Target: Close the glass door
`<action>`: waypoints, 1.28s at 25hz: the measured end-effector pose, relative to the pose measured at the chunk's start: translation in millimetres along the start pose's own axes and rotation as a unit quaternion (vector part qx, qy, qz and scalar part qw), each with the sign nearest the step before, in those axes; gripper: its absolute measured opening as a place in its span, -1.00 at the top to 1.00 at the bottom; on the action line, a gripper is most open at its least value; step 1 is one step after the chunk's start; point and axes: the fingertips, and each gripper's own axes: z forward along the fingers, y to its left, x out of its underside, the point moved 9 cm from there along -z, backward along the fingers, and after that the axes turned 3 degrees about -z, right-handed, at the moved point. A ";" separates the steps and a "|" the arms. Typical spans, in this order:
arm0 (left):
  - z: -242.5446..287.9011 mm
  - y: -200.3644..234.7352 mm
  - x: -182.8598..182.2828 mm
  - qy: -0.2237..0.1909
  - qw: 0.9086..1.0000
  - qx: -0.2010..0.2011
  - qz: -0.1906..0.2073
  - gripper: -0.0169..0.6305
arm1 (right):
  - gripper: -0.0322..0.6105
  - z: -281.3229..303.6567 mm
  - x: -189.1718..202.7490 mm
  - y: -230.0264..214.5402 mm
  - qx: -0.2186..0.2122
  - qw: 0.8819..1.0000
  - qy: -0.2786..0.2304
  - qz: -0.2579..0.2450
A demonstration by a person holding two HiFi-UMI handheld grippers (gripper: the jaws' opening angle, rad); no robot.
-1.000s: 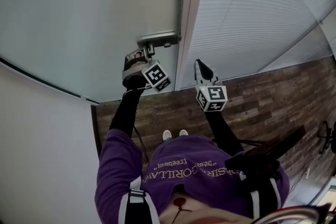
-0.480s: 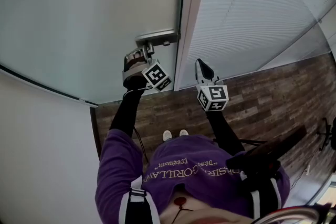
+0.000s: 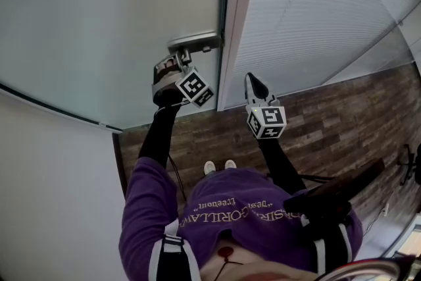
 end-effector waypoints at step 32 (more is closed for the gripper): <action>-51.1 5.6 19.4 -0.078 0.996 -0.038 -0.003 0.61 | 0.93 -11.8 -24.1 16.4 -0.005 1.000 -0.021 -0.014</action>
